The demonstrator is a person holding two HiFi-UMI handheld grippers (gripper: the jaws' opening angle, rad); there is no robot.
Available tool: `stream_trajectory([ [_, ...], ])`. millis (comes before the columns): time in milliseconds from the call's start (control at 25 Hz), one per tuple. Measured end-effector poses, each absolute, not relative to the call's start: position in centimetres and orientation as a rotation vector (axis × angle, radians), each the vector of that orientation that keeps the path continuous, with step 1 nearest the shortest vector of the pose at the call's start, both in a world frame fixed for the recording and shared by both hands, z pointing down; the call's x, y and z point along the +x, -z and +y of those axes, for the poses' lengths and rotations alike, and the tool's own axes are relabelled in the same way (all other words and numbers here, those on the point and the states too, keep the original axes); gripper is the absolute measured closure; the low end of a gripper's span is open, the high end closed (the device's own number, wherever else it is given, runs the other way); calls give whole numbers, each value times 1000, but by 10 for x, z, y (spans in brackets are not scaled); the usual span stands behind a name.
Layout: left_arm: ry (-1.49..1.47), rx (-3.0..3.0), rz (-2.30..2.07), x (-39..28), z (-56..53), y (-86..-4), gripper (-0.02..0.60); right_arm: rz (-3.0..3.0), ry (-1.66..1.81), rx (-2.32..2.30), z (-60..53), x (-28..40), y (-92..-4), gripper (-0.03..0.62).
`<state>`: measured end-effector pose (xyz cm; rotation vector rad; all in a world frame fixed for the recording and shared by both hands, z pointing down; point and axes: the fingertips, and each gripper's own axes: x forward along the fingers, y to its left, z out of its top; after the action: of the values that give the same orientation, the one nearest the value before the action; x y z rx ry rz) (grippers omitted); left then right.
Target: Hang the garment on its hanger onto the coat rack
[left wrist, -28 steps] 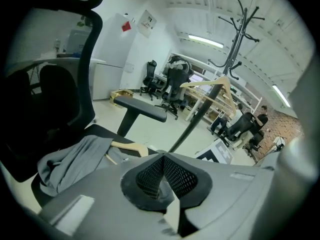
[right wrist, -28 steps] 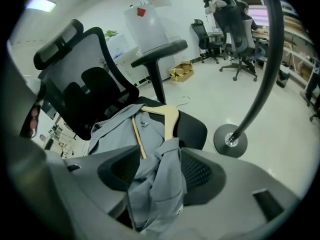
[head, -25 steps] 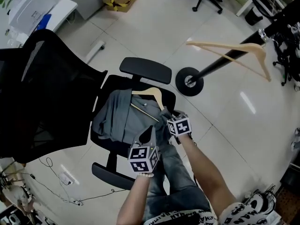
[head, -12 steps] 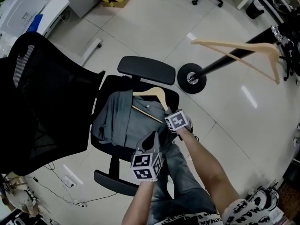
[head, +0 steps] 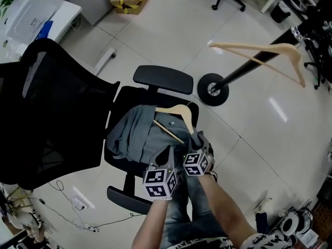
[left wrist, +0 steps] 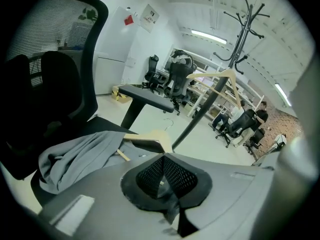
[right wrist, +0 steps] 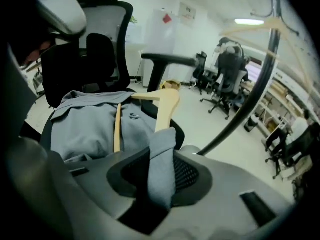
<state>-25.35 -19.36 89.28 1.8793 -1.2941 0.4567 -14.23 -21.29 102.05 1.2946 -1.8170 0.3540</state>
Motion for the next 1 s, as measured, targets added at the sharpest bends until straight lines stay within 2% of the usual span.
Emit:
stream_trajectory([
  [400, -424, 1927, -1320, -264, -180, -863, 594, -1773, 79, 1473, -190, -108, -925, 468],
  [1000, -218, 2154, -1401, -279, -181, -697, 594, -1803, 798, 1633, -185, -82, -614, 468],
])
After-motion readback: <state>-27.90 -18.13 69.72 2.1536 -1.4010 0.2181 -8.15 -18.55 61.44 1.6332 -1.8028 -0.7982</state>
